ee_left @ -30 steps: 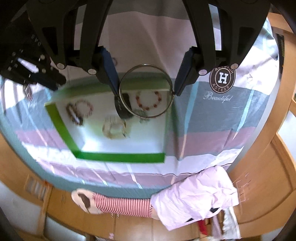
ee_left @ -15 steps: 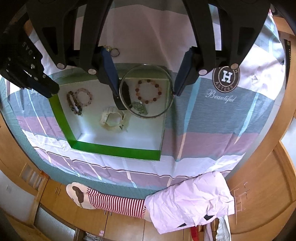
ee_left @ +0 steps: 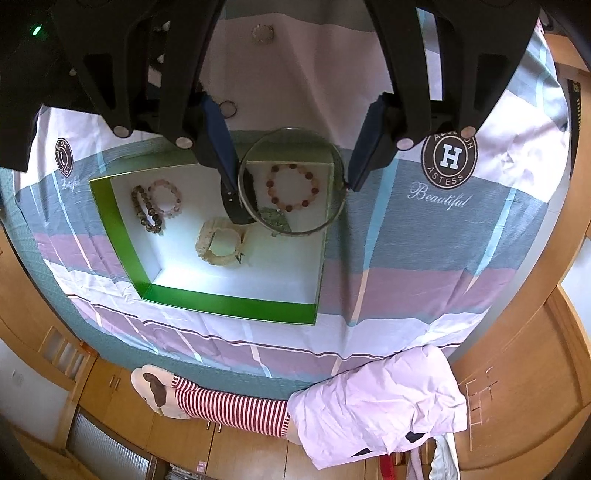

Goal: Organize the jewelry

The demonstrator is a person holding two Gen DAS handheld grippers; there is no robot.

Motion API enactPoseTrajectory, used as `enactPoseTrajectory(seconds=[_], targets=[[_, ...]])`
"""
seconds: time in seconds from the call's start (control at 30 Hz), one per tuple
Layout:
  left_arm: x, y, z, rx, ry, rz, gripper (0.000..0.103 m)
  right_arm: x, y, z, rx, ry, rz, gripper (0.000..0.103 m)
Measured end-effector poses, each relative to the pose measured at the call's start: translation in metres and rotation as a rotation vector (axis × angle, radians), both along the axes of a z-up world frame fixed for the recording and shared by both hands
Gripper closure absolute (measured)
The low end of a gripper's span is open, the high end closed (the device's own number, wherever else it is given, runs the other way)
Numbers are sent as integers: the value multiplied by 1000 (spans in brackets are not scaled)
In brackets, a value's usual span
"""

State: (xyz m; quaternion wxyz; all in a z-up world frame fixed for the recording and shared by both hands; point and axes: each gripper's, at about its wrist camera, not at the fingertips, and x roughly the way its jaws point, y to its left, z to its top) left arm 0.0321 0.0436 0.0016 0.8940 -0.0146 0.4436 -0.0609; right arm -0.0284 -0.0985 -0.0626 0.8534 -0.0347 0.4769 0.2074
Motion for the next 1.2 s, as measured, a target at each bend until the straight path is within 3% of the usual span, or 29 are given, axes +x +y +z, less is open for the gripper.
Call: enactPoseTrajectory(seconds=[0.2,0.3,0.37,0.4,0.57,0.6,0.67,0.87,0.93,0.97,1.0,1.1,1.13,1.17,1.2], targets=[[-3,7,1,-5,3,12,42,5,11,-22,-100,24,12,73],[-3,5,-1,-3,8,8,42,6,20,-27,-149,-20,21,64],[-3,2,-1,3,9,0,42,8,19,-30,-158,-12,13,69],[-3,2,-2,7,9,-2,42,9,19,-33,-162,8,16,84],[-3,0,-3,9,8,-2,42,9,12,-33,-158,7,2,88],[-3,-1,-3,8,8,-4,42,9,10,-32,-151,5,-5,95],[-3,-1,-2,10,6,-7,42,8,6,-26,-134,-1,-17,97],[-2,-4,-4,16,10,-10,42,9,3,-16,-110,-10,-11,97],[-2,-5,-5,16,12,-13,42,9,6,-22,-135,4,-12,84],[-2,-5,-5,17,11,-13,42,9,7,-26,-145,10,-13,71],[-2,-6,-5,18,11,-14,42,9,8,-29,-155,10,-13,68],[-1,-7,-5,20,13,-16,42,11,10,-38,-176,28,-11,68],[-2,-7,-5,21,13,-16,42,12,9,-41,-173,36,-13,71],[-2,-7,-5,22,13,-18,42,13,9,-42,-165,45,-13,82],[-2,-8,-5,23,13,-19,42,13,8,-41,-158,41,-16,82]])
